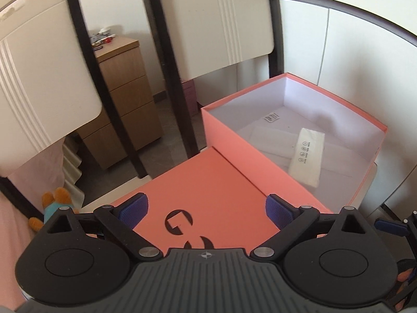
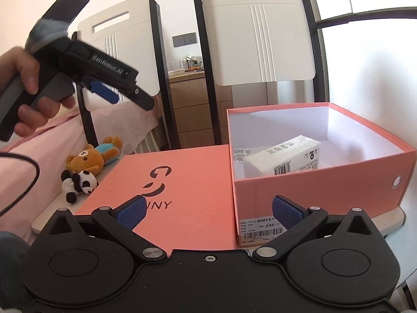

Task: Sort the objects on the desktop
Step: 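Lower the tissue pack into the shoebox and open the left gripper, then move the right gripper toward the panda plush beside the teddy bear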

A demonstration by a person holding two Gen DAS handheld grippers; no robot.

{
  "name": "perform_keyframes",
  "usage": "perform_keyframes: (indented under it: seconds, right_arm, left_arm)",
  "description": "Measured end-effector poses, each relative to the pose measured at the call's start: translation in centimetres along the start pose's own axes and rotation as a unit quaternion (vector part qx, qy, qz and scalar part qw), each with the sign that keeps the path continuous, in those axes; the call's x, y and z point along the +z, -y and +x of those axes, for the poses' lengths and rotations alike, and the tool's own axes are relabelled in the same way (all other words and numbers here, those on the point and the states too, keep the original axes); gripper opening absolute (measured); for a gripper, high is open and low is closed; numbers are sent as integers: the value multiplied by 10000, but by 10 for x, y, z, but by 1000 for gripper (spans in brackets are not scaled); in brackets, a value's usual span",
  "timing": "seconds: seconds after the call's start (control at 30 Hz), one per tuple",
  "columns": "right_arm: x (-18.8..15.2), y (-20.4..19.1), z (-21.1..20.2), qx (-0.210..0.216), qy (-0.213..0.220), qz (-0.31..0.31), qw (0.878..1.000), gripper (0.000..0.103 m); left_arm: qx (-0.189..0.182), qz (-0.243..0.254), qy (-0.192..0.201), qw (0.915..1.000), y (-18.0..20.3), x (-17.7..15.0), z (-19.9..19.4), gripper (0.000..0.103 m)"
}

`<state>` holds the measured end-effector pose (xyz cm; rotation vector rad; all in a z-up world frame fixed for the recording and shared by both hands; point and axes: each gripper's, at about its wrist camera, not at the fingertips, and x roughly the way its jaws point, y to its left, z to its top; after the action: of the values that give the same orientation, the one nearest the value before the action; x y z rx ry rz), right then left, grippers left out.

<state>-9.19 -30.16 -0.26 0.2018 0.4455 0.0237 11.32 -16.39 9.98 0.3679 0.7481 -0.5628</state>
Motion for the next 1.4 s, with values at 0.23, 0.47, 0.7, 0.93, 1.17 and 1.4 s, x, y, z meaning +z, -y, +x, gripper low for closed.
perform_keyframes:
  seconds: [0.23,0.47,0.7,0.93,1.17,1.4]
  right_arm:
    - [1,-23,13,153,57,-159,9997,103]
    - [2,-38,23,225,272,-88,9993,103]
    - [2,-60,39,278,388,-179,9987,103]
    - [3,-76,63,432,388,-48,9983,103]
    - [6,-85,96,337,357,-18,9988,103]
    - [8,-88,110,507,538,171,9971,103]
  left_arm:
    - [207,-934,451,9944,-43,-51,-19,98]
    - [695,-1262,963,9849,-59,-106,-47,98]
    - [1380,-1520,1688,9640,-61,-157,-74,103]
    - [1727,-1881,1919,9476,-70,-192,-72,103]
    - [1296,-1964,2051,9500,-77,-199,-70,103]
    - [1552,-2263,1903,9426,-94,-208,-68,103]
